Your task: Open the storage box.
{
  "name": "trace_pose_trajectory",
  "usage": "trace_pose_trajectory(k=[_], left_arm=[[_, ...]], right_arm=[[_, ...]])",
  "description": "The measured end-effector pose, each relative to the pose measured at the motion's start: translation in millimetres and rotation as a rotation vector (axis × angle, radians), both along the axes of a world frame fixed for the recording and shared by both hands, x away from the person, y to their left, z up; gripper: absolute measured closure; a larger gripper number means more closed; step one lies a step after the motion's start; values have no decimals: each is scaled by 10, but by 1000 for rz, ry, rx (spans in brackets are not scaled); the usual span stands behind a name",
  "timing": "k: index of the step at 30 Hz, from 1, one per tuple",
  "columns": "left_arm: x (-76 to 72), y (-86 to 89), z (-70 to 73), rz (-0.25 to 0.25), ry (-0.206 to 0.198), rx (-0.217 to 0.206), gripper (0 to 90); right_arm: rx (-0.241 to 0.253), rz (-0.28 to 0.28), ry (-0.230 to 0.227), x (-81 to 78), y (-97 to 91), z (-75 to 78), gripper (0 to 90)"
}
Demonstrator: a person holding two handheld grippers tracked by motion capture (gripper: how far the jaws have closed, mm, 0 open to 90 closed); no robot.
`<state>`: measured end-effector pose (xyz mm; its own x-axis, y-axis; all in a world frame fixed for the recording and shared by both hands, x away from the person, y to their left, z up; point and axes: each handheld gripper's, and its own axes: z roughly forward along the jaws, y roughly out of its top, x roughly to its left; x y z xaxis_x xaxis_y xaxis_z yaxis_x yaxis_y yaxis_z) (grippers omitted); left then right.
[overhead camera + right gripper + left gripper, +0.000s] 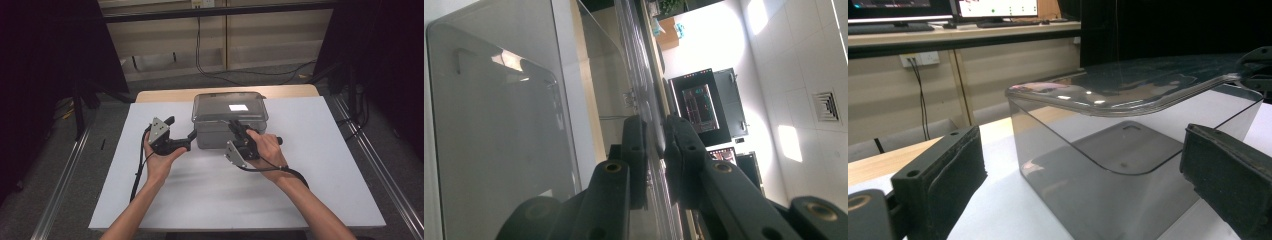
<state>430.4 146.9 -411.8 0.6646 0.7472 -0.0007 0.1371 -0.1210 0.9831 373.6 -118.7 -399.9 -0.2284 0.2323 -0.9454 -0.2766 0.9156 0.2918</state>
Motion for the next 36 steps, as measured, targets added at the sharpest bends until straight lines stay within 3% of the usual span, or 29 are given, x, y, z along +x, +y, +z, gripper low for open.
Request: trace_pose_trajectory(k=[8,20,24,33,36], left_arm=[[107,-100,4,6,-15,10,46],[249,-191,-39,7,-4,14,64],[253,-196,-22,14,-12,-4,66],[234,-188,0,10,-40,10,98],[237,-191,-6,8,-43,9,105]], right_arm=[[15,-2,0,5,-1,17,796],[7,6,1,22,-1,36,796],[5,5,2,22,-1,36,796],[22,3,3,24,0,41,778],[61,16,30,44,-13,47,715]])
